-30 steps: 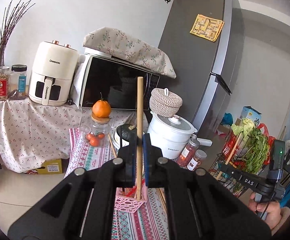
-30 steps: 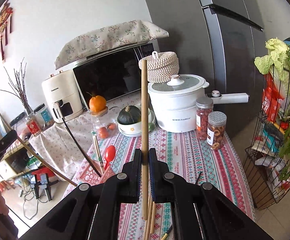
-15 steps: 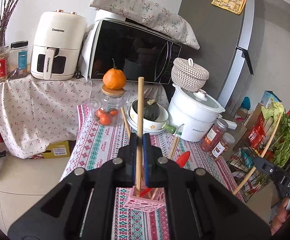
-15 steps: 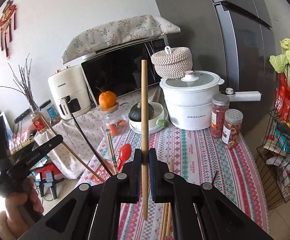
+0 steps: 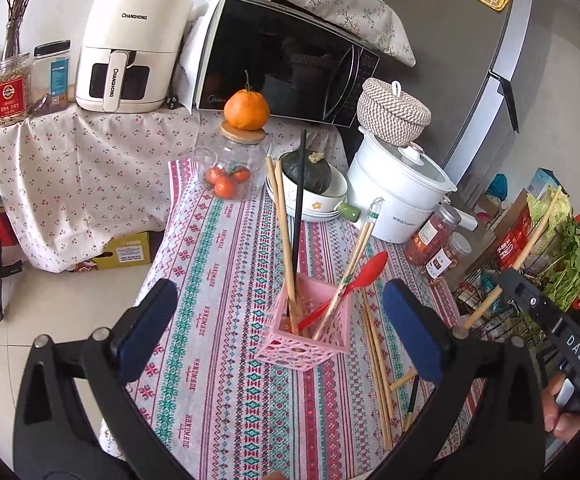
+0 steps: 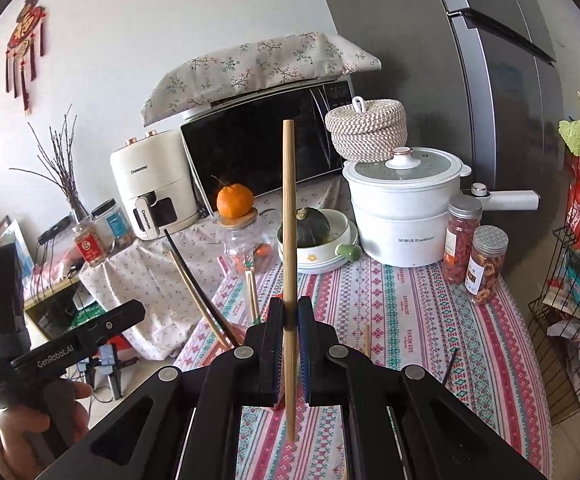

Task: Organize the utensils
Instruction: 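Lower both wooden chopsticks into the pink basket and open both tools, then grasp a wooden chopstick with the left tool while the right tool approaches the black chopstick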

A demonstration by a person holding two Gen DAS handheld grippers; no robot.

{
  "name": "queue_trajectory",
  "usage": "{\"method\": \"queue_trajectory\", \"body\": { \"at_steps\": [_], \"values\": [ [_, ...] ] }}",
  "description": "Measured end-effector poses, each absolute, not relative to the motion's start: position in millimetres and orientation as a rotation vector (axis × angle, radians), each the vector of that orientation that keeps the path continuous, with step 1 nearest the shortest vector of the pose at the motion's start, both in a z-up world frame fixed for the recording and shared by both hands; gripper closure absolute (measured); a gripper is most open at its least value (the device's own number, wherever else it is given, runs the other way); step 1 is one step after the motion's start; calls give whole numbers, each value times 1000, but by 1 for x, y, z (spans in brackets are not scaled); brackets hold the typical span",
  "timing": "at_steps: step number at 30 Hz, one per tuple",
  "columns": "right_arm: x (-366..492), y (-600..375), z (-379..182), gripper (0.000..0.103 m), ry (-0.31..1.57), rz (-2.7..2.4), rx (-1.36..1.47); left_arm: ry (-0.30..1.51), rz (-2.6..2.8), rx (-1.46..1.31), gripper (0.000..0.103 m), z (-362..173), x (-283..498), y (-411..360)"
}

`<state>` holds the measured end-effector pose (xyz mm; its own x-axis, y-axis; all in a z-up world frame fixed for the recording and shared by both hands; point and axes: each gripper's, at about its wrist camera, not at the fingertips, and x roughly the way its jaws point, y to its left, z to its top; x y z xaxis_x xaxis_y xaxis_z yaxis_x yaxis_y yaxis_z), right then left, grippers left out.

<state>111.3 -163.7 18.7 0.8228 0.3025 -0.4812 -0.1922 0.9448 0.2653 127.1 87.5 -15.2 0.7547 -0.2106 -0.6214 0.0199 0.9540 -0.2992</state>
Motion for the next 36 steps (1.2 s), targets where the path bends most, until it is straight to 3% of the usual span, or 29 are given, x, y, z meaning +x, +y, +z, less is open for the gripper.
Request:
{"method": "queue_trajectory", "body": {
  "at_steps": [10,32,33,35,36],
  "values": [
    [117,-144,34,96,453,281,280,896,-112,-172,1,-51,110,95],
    [170,-97,-16,94,534,251,235,968,-165,-242,1,-64,110,115],
    [170,-97,-17,86,544,262,239,969,-169,-242,1,-64,109,113],
    [169,-98,-16,57,557,283,256,974,-178,-238,1,-63,109,111],
    [167,-100,-15,38,555,291,269,980,-179,-229,1,-63,109,109]
  ]
}}
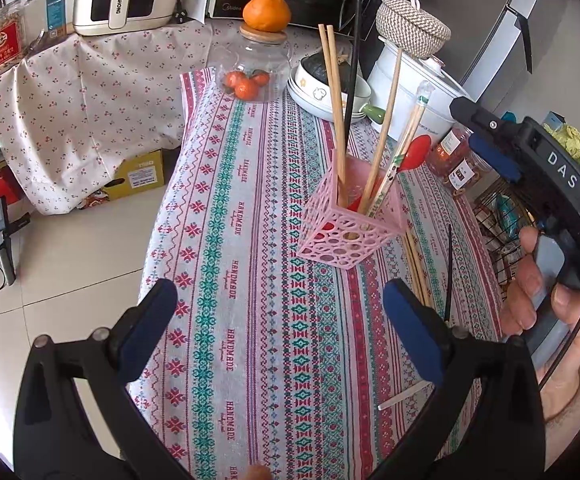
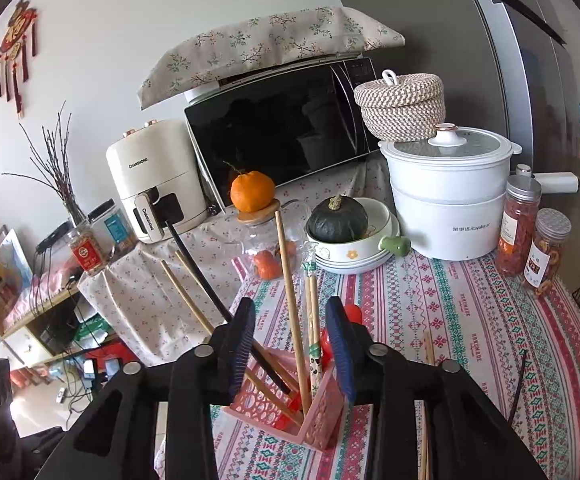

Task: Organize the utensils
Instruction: 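Grasp a wooden chopstick with the left tool while the right tool approaches the black chopstick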

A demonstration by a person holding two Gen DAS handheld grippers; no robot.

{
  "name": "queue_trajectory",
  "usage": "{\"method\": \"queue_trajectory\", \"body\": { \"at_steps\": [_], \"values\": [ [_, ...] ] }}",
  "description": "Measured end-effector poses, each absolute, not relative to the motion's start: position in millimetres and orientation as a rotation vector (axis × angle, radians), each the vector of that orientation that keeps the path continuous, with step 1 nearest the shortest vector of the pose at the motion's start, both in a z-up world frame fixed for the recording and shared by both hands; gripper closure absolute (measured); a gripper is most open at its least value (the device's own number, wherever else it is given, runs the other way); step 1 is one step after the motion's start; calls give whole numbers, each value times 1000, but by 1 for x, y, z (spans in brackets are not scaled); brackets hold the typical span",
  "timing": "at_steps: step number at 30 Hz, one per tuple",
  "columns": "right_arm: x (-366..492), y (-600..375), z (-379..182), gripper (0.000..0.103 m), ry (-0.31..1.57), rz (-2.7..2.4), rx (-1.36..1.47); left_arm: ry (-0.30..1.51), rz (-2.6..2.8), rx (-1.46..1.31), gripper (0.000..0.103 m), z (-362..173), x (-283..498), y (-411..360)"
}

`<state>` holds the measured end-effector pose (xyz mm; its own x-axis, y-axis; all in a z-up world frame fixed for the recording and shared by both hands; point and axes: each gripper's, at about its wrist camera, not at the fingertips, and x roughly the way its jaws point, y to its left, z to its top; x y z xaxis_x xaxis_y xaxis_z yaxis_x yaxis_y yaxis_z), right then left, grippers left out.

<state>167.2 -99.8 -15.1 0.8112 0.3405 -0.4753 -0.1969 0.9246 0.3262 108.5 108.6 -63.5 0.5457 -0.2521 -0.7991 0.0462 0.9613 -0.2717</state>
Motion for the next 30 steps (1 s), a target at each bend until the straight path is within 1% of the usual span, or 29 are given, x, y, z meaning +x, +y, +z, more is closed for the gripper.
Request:
{"method": "queue_trajectory", "body": {
  "at_steps": [1,2,4,5,6,7,11,19,24,30],
  "values": [
    [165,-102,-14,29,549,295,282,984,-181,-218,1,-64,108,106],
    [163,-105,-12,26,548,297,291,982,-185,-208,1,-64,108,104],
    [161,-110,-9,15,570,297,296,974,-184,-183,1,-64,106,100],
    [161,-113,-9,13,590,294,295,976,-180,-167,1,-64,105,98],
    [160,-116,-9,5,614,291,292,979,-179,-153,1,-65,105,96],
    [160,-119,-10,0,643,284,286,980,-178,-142,1,-65,104,94],
    [152,-133,-16,0,716,210,217,967,-170,-106,0,-64,102,85],
    [136,-165,-28,0,797,128,93,970,-208,-42,0,-64,97,51],
    [129,-198,-44,0,862,106,82,1001,-266,5,0,-69,96,20],
    [120,-245,-56,0,912,30,116,1046,-343,-30,0,-77,100,-15]
  ]
}}
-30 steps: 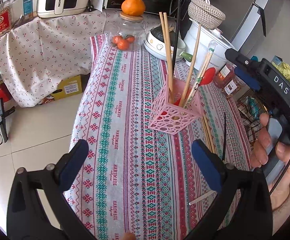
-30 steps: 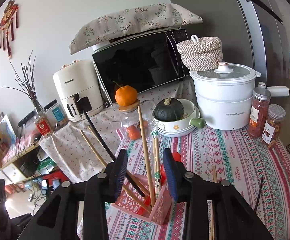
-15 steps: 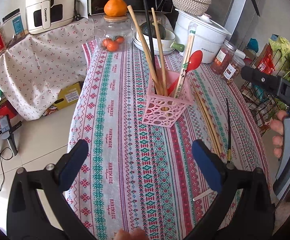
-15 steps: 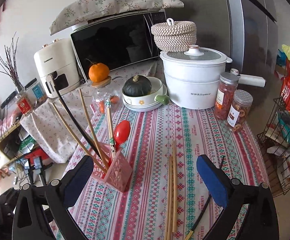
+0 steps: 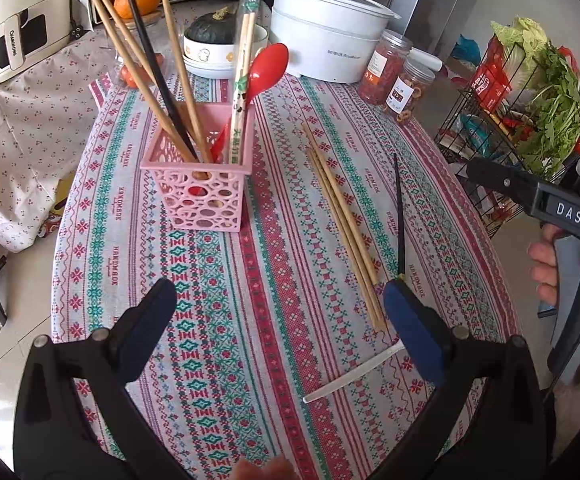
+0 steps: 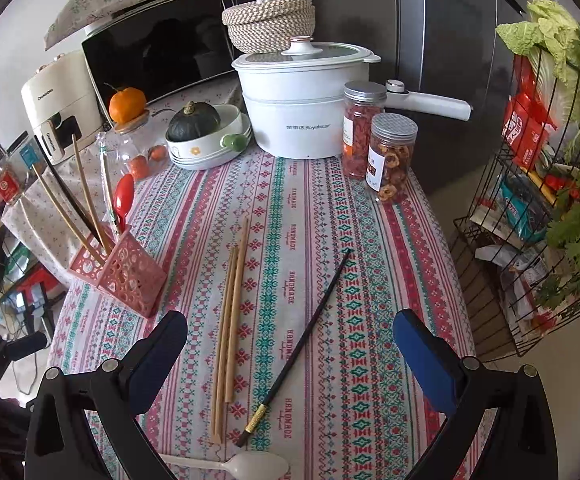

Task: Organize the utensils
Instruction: 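Grasp a wooden chopstick with the left tool while the right tool approaches the black chopstick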

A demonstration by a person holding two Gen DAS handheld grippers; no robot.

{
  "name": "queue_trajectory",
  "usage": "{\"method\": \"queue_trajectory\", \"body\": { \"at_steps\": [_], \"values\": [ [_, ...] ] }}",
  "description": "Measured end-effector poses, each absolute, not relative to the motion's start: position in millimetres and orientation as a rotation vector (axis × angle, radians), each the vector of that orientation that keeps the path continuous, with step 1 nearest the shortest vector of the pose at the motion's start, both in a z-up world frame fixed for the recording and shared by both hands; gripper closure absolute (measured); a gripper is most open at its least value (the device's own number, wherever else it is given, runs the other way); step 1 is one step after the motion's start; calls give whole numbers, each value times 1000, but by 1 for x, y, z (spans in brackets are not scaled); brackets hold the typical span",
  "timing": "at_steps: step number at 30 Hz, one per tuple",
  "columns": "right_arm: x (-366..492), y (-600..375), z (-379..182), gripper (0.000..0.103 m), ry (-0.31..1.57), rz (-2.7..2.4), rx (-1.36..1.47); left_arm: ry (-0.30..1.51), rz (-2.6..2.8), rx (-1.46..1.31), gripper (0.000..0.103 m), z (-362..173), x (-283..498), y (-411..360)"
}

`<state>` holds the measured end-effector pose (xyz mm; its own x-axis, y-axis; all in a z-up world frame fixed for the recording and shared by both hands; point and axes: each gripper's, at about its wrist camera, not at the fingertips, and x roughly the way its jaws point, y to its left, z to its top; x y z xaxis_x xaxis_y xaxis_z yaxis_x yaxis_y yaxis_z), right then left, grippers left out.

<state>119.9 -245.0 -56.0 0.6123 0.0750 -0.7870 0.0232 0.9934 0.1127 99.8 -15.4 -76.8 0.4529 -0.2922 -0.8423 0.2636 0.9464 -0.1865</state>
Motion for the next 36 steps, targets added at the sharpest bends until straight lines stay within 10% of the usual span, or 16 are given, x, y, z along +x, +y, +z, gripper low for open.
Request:
{"method": "queue_trajectory", "body": {
  "at_steps": [36],
  "values": [
    [137,-365,-131,0,1142,-147,363,1050,-45,105,1,-137,243,-157]
  ]
}}
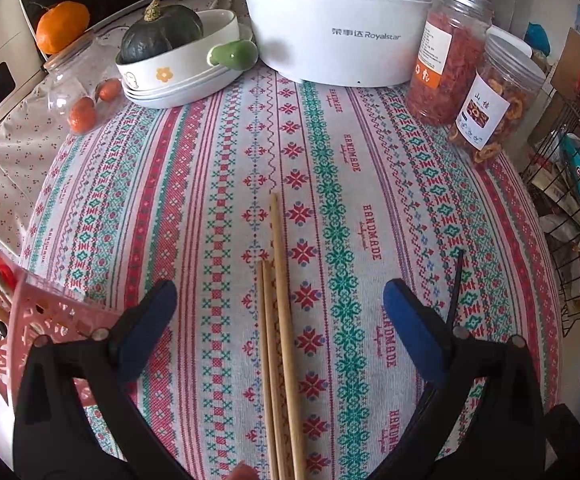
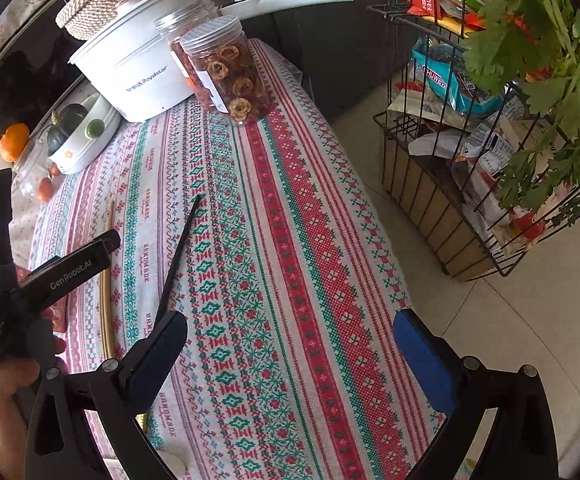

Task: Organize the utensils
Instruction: 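Grasp a wooden chopstick with the left tool while the right tool approaches the black chopstick, then lift the wooden chopstick with the left tool while the right tool grasps and lifts the black chopstick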

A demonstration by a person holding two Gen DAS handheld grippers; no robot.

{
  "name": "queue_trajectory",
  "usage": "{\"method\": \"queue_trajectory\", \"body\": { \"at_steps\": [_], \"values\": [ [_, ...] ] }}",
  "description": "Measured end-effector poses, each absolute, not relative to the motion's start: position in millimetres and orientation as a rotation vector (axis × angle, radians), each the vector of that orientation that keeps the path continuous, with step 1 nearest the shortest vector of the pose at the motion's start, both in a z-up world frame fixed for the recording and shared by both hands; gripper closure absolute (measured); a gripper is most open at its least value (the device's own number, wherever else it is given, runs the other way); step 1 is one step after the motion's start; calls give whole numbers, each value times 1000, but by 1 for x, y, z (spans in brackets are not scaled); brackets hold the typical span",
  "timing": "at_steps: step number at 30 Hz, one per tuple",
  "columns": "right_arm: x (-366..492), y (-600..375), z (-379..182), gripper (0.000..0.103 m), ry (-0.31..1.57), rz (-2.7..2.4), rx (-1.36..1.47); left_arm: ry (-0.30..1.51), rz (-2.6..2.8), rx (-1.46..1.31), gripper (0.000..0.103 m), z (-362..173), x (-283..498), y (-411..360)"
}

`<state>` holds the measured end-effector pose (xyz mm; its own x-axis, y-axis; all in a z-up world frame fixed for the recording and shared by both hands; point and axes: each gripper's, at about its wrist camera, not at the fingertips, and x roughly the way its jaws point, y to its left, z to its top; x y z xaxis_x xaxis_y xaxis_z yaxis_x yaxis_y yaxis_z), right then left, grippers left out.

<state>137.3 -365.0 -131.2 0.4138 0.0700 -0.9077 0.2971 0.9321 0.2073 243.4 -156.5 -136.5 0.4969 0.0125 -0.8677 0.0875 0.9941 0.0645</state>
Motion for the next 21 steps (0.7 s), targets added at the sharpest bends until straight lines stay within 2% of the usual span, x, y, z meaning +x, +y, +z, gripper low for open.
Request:
{"method": "queue_trajectory", "body": {
  "at_steps": [5,8,10,11,13,15,19,21],
  "values": [
    [142,-356,-133,0,1147,-129,348,1070,-52,38,2,-142,268,-153],
    [145,-352,-134,0,1152,-118,347,1094,-71,-11,13,-145,274,-151],
    [147,-352,-135,0,1152,-115,344,1123,-75,-8,30,-151,279,-152],
    [148,-351,-135,0,1152,-114,342,1135,-79,-13,35,-154,280,-152],
    [149,-351,-135,0,1152,-112,340,1148,-83,-30,60,-158,283,-151],
    [149,-351,-135,0,1152,-110,340,1134,-85,-39,66,-159,284,-150],
    [149,-352,-135,0,1154,-108,339,1128,-137,-85,95,-161,293,-149],
    [150,-352,-136,0,1157,-107,340,1130,-160,-89,96,-163,294,-150]
  ]
}}
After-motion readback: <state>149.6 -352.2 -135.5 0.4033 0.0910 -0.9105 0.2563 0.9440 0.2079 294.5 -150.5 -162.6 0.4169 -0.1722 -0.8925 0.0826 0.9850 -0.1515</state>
